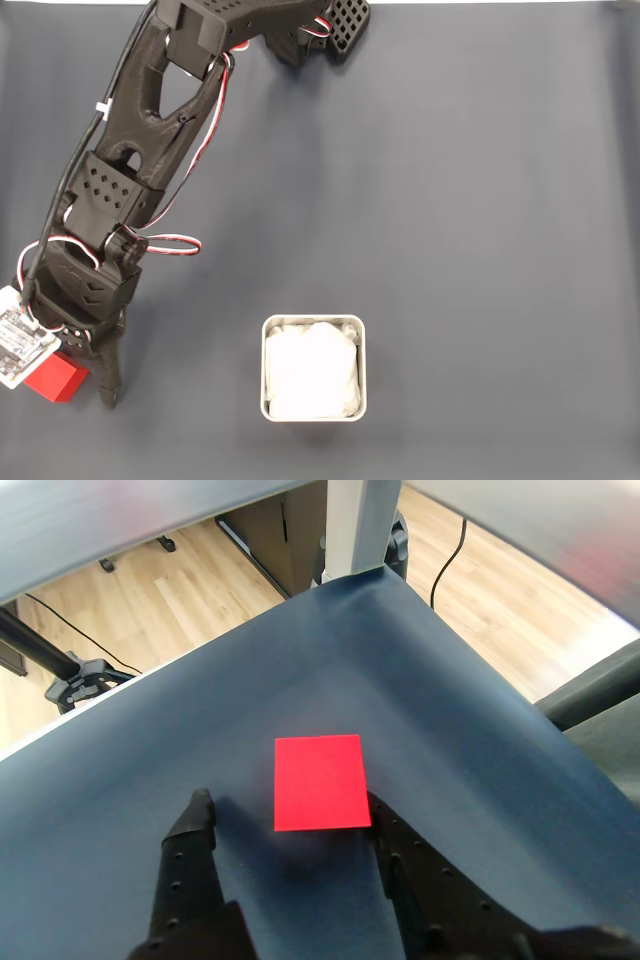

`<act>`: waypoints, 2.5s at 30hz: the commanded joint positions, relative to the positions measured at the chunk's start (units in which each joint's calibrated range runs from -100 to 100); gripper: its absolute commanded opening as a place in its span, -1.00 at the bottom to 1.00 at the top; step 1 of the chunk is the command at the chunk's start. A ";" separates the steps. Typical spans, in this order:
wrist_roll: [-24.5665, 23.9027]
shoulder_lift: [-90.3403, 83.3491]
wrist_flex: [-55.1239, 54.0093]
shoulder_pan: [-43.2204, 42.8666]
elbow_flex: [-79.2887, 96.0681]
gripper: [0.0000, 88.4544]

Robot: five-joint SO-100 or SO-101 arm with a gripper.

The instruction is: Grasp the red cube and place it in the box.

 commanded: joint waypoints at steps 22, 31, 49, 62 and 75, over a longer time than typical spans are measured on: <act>-0.54 -2.92 -3.04 -0.86 -2.72 -0.71; -0.20 -4.30 -2.63 -0.65 -1.99 -0.89; 0.78 -23.28 0.16 -4.63 12.24 -0.93; 1.17 -36.28 0.90 -12.23 23.10 -0.93; 1.22 -43.99 0.90 -18.40 30.31 -0.93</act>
